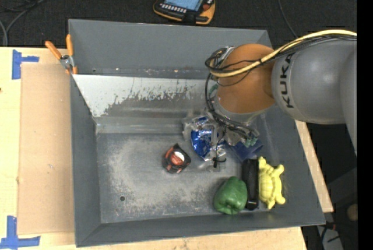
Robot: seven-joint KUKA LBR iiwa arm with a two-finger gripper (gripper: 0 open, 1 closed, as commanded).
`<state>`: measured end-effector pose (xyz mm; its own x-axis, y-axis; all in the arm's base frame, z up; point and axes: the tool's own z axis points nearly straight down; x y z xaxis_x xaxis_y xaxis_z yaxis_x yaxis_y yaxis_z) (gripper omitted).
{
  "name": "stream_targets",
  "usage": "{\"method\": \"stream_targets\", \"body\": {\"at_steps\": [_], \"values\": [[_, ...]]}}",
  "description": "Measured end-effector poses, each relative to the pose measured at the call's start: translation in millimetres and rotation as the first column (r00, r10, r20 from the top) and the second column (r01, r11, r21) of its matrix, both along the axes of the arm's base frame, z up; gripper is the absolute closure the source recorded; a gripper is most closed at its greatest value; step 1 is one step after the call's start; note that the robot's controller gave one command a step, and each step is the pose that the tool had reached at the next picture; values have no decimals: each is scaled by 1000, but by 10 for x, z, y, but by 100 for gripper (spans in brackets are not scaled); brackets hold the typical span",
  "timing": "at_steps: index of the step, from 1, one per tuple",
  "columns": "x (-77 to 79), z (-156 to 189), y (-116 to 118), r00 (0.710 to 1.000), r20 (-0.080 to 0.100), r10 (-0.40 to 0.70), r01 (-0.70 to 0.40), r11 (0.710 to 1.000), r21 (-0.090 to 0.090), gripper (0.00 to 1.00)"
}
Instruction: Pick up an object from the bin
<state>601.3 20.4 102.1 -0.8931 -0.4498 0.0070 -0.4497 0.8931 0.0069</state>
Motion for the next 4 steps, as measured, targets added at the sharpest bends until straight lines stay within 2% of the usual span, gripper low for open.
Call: {"method": "stream_targets", "body": {"at_steps": [2,3,4], "values": [[-1,2,-6,1000,0,-2,2,1000,0,0],[-29,499,-135,1000,3,11,-11,1000,1,0],[-37,486,-135,1000,0,10,-10,1000,2,0]]}}
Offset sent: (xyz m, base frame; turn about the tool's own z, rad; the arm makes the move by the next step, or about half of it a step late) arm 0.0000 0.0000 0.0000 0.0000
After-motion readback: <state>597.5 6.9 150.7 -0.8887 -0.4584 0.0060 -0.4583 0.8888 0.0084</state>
